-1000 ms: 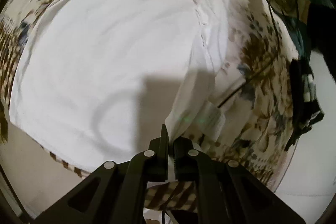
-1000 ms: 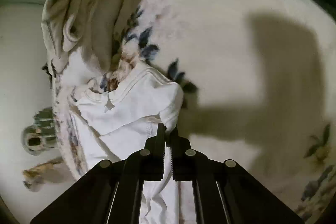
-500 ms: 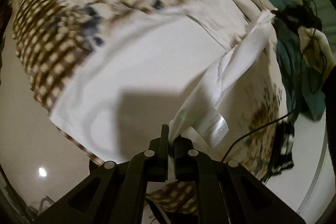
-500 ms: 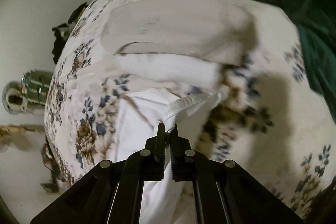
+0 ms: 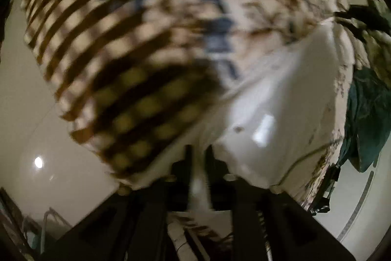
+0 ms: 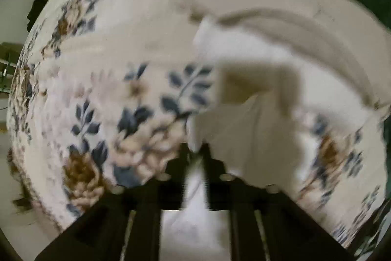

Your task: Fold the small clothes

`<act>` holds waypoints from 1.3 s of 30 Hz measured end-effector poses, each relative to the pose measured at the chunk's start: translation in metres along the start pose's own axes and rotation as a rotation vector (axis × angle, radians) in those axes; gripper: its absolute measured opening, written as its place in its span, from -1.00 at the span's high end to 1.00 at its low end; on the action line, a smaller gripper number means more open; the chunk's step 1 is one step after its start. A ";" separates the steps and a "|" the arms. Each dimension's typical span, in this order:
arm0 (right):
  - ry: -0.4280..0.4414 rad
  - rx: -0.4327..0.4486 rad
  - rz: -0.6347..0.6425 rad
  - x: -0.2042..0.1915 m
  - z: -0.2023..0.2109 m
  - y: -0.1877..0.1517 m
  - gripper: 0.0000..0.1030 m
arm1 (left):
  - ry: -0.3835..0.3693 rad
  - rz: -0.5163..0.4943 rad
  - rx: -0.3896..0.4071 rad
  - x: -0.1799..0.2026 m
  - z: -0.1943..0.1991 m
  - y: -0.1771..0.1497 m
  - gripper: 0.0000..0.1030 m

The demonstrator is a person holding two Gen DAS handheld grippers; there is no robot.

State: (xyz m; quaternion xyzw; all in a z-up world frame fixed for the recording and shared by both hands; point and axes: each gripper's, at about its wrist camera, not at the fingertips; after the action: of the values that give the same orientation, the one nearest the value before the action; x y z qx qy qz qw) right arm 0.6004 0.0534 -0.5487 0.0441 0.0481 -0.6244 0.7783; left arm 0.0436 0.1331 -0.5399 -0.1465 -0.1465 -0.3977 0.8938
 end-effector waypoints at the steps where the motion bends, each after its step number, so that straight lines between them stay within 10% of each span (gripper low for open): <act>1: 0.021 -0.010 -0.002 -0.002 0.000 -0.007 0.01 | 0.008 0.015 0.004 -0.014 0.005 0.000 0.13; 8: 0.076 -0.055 0.083 0.002 0.032 -0.135 -0.12 | 0.035 0.025 -0.002 -0.044 0.030 0.009 -0.10; 15: 0.094 -0.182 -0.055 0.050 0.010 -0.286 -0.12 | 0.055 -0.172 -0.026 0.030 0.016 0.022 -0.10; 20: 0.139 -0.158 -0.253 0.110 -0.003 -0.336 -0.12 | 0.045 -0.286 0.009 0.090 0.017 0.043 -0.10; 31: 0.345 0.069 -0.531 0.205 0.012 -0.244 -0.12 | -0.008 -0.502 0.123 0.257 -0.013 0.210 -0.10; 39: 0.518 0.111 -0.588 0.239 0.000 -0.117 -0.32 | -0.154 -0.600 -0.105 0.336 -0.119 0.326 -0.10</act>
State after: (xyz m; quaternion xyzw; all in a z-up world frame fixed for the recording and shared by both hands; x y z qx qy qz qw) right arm 0.5373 -0.2029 -0.5809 0.2264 0.2195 -0.7907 0.5247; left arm 0.5222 0.0725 -0.5692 -0.1724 -0.2298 -0.6385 0.7140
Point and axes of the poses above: each gripper's, at about its wrist camera, not at the fingertips, and z roughly against the way its jaws point, x to its right, y to its top, and after that the axes turned 6 degrees about -z, right-handed
